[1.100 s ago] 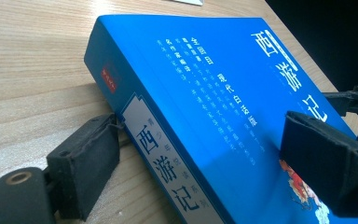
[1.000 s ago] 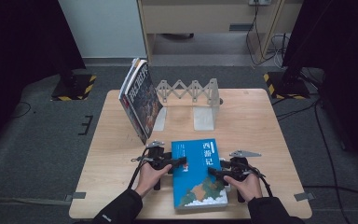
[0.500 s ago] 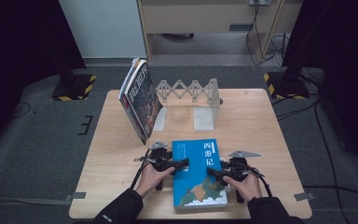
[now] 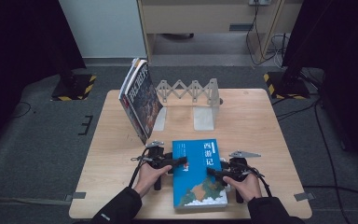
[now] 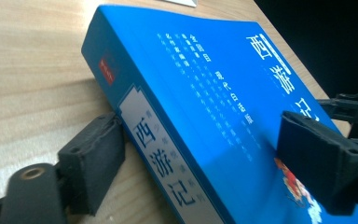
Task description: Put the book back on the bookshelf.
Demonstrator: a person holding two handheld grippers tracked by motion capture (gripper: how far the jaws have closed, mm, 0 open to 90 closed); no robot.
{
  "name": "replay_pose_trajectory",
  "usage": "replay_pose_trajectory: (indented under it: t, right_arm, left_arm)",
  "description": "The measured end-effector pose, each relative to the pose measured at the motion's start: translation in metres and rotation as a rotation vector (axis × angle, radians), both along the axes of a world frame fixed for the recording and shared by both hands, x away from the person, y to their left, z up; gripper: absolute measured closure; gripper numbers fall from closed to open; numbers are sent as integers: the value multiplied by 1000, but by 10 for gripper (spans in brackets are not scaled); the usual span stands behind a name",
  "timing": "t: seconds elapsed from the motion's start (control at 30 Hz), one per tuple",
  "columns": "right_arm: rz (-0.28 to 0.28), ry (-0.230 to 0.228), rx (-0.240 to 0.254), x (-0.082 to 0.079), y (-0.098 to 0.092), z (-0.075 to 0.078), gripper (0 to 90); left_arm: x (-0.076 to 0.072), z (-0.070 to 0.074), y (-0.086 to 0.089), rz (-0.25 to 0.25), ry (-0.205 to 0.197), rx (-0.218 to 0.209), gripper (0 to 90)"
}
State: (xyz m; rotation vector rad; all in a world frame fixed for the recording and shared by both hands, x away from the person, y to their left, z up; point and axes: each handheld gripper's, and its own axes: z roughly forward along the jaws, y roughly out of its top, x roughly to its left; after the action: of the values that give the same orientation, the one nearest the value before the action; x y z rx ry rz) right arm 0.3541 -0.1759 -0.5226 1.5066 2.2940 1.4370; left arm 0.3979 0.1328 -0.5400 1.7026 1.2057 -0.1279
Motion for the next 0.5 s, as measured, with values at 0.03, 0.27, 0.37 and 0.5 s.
replay_pose_trajectory:
  t: [0.03, 0.27, 0.37, 0.5]
  right_arm:
    - [-2, 1, 1, 0, 0, 0, 246]
    - [1, 10, 9, 0, 0, -1, 239]
    - [3, 10, 8, 0, 0, -1, 238]
    - [5, 11, 13, 1, 0, -1, 235]
  left_arm:
    - [0, 0, 0, 0, 7, -3, 168]
    - [0, 0, 1, -12, 69, -44, 224]
    - [0, 0, 1, -21, 90, -62, 254]
    - [0, 1, 1, -22, 91, -58, 257]
